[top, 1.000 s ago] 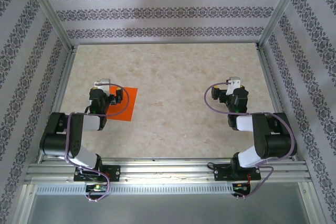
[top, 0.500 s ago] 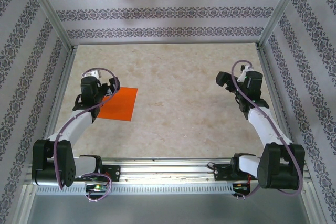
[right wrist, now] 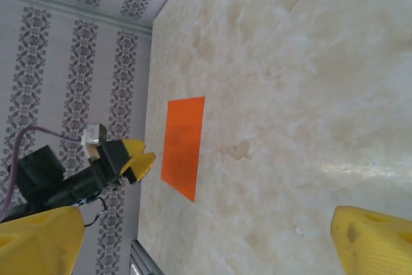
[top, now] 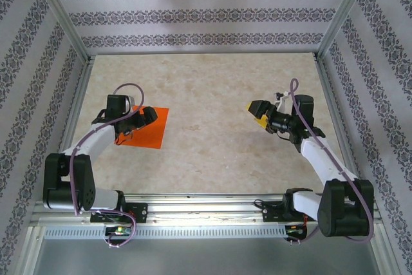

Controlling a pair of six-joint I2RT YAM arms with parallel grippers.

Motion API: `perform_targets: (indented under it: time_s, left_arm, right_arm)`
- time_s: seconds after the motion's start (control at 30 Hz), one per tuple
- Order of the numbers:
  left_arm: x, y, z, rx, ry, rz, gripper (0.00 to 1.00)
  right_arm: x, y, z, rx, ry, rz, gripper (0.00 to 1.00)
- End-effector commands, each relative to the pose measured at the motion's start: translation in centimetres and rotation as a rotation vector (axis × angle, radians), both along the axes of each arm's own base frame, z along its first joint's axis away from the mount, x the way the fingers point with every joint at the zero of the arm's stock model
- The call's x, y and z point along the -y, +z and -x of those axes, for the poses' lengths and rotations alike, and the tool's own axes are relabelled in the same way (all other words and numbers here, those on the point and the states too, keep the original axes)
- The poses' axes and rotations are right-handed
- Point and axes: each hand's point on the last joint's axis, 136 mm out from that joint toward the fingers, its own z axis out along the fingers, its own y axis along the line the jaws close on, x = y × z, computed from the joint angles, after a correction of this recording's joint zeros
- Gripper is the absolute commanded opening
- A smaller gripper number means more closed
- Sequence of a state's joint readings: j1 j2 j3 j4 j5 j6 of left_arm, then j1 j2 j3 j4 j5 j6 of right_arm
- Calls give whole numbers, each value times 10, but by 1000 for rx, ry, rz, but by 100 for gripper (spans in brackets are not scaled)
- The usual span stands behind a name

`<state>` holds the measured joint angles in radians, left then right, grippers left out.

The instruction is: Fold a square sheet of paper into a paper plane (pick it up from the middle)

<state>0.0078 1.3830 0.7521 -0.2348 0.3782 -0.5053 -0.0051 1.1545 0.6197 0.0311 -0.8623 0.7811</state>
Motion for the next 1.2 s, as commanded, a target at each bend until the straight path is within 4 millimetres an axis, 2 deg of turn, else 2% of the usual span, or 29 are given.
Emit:
perform_targets:
  time_s: [0.0,0.07,0.17,0.27,0.37,0.43,0.47,0.6,0.77,0.87,0.93,1.07,1.17]
  left_arm:
    - [12,-15,14,-110,-20,66,99]
    - [16,-21,16,-136,-22,89,99]
    - [28,-26,27,-174,-46,142,99]
    - [41,-33,40,-204,-74,188,99]
    - [51,-43,57,-258,-81,205,100]
    - [58,-45,68,-280,-85,175,99]
    - [61,-46,71,-284,-84,160,99]
    - [75,-46,79,-275,-89,120,99]
    - [94,-37,73,-225,-31,184,100]
    - [106,-13,66,-142,-65,140,99]
    - [98,-1,58,-120,-66,69,99]
    - [57,-1,45,-179,-30,-126,99]
    - [51,-2,33,-217,-53,-125,99]
  right_arm:
    - [-1,6,1,1,-9,4,98]
    - [3,3,-1,0,-30,25,98]
    - [18,-17,2,-81,-83,147,98]
    - [40,-33,11,-169,-112,336,98]
    - [72,-34,12,-241,-242,418,98]
    - [98,-30,10,-261,-385,413,98]
    - [105,-30,12,-258,-415,395,98]
    - [118,-18,7,-152,-529,139,98]
    - [100,-13,14,-140,-387,161,98]
    - [81,-8,17,-116,-285,144,98]
    - [66,-4,19,-84,-221,151,98]
    - [34,-3,22,-57,-110,195,98]
    - [15,-7,23,-54,-69,224,98]
